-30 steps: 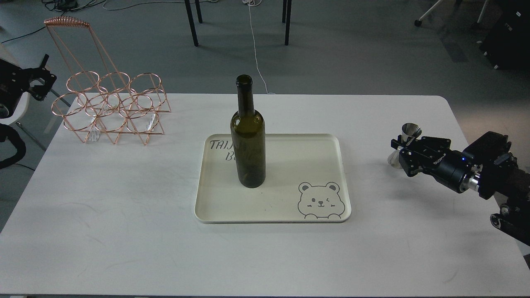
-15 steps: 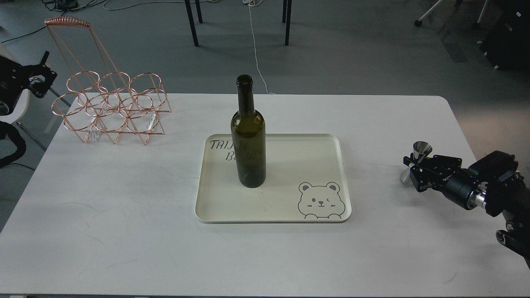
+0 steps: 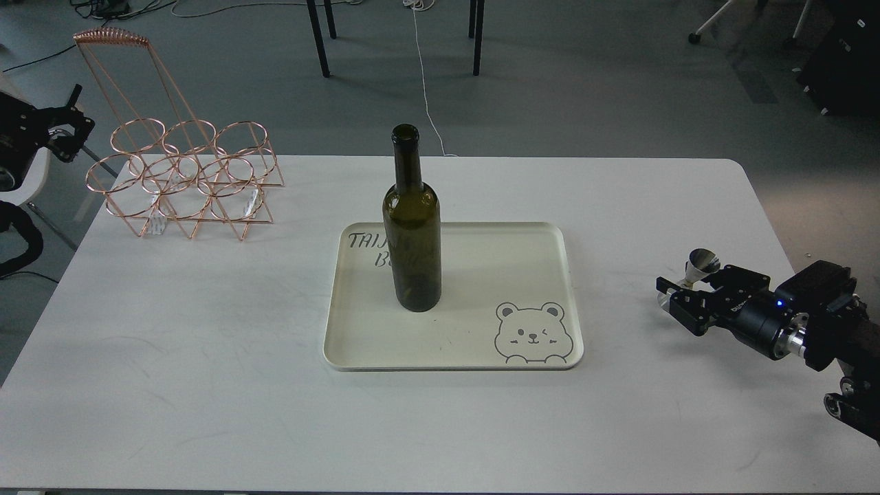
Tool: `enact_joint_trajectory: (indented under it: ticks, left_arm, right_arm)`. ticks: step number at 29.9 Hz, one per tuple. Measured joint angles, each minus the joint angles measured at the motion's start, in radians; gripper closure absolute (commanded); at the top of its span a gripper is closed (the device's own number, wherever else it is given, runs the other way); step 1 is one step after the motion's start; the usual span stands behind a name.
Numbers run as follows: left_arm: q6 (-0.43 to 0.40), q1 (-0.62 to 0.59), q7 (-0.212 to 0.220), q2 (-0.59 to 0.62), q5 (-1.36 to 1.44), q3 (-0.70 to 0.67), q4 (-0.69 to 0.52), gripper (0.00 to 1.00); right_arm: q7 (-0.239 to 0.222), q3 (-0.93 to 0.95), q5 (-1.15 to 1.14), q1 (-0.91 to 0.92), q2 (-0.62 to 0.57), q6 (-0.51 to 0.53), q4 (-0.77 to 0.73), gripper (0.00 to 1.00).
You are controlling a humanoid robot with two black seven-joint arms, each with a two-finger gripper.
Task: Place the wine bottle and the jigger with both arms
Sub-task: 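Lift the jigger off the tray and carry it toward the right gripper's side, then set the jigger on the table and open the right gripper, then reach the left gripper to the green wine bottle and grasp its neck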
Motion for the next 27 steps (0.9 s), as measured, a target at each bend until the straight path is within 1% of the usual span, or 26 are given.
enact_joint_trajectory:
  ticks: [1,3,6,8,13,15,17,21,23,27]
  left_arm:
    - [0.000,0.000,0.000,0.001,0.000,0.000,0.000,0.02]
    - [0.000,-0.002,0.000,0.012,0.000,-0.001,-0.002,0.02]
    - [0.000,-0.002,0.006,0.042,0.002,0.000,-0.004,0.02]
    - [0.000,-0.005,0.013,0.057,0.003,0.005,-0.004,0.01]
    - [0.000,-0.019,0.018,0.100,0.006,0.018,-0.028,0.02]
    - [0.000,-0.018,0.018,0.138,0.015,0.028,-0.085,0.02]
    - [0.000,-0.016,0.012,0.196,0.045,0.050,-0.163,0.02]
    - [0.000,-0.012,0.006,0.300,0.195,0.079,-0.329,0.02]
    - [0.000,-0.012,0.004,0.333,0.304,0.081,-0.396,0.02]
    - [0.000,-0.013,0.002,0.394,0.554,0.079,-0.554,0.02]
  right_arm:
    - [0.000,0.000,0.000,-0.002,-0.019,0.000,0.021,0.19]
    - [0.000,-0.001,0.001,-0.004,-0.077,0.000,0.078,0.05]
    - [0.003,0.002,0.005,-0.006,-0.169,0.000,0.144,0.05]
    - [0.013,0.006,0.036,-0.003,-0.221,0.000,0.173,0.05]
    - [0.023,0.023,0.273,0.049,-0.285,0.000,0.196,0.04]
    - [0.023,0.025,0.375,0.106,-0.289,0.000,0.193,0.04]
    - [0.024,0.029,0.452,0.180,-0.291,0.021,0.185,0.04]
    - [0.024,0.041,0.581,0.314,-0.276,0.161,0.125,0.04]
    - [0.024,0.057,0.647,0.350,-0.237,0.215,0.068,0.04]
    - [0.024,0.101,0.787,0.400,-0.102,0.344,-0.104,0.04]
